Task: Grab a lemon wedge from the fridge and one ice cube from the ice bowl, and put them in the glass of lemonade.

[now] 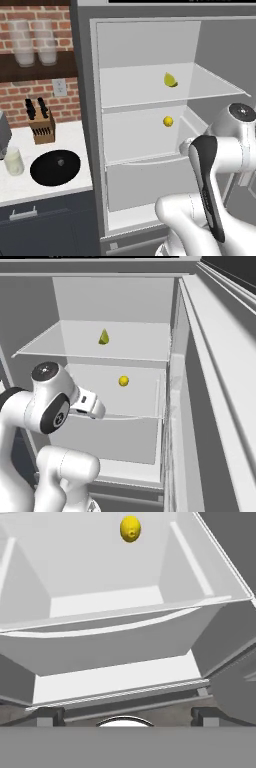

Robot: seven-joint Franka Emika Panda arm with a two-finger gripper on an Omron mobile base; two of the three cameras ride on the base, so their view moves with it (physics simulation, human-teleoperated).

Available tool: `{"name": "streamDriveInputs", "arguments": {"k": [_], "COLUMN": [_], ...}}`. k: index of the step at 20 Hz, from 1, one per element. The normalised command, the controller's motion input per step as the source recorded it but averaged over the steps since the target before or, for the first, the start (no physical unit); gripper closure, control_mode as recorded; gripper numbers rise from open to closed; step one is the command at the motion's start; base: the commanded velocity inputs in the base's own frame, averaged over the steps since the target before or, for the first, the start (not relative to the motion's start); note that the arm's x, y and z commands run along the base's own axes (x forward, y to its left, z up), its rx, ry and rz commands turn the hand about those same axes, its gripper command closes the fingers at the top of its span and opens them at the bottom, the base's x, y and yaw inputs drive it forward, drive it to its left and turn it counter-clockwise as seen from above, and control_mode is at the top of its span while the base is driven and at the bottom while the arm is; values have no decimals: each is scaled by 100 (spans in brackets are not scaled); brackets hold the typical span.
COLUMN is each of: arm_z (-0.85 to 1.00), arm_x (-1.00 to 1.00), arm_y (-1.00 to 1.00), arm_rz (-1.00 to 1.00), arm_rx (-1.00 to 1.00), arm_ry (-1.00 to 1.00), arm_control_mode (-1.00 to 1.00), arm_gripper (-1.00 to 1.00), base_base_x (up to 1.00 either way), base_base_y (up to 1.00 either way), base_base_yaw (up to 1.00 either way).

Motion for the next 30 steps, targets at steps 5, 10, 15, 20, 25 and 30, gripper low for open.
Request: {"name": "streamDriveInputs", "arguments": {"k": [5,10,15,20,25,30], "arm_z": [30,38,40,50,52,53], "arm_x": [0,0,0,0,0,1], "arm_y": [0,0,0,1,9,2], "arm_rz": [0,0,1,5,5,3], "arm_rx": [0,0,-1,-6,-9,-2], "arm_ry": [-33,-24,-12,-11,-11,-6], "arm_control_mode": [-100,-100,-100,-100,-100,-100], "arm_gripper": [-100,-100,-100,-100,-100,-100], "base_base_x": [0,0,0,0,0,0], "base_base_y": [0,0,0,0,0,0], "base_base_yaw": [0,0,0,0,0,0]}}
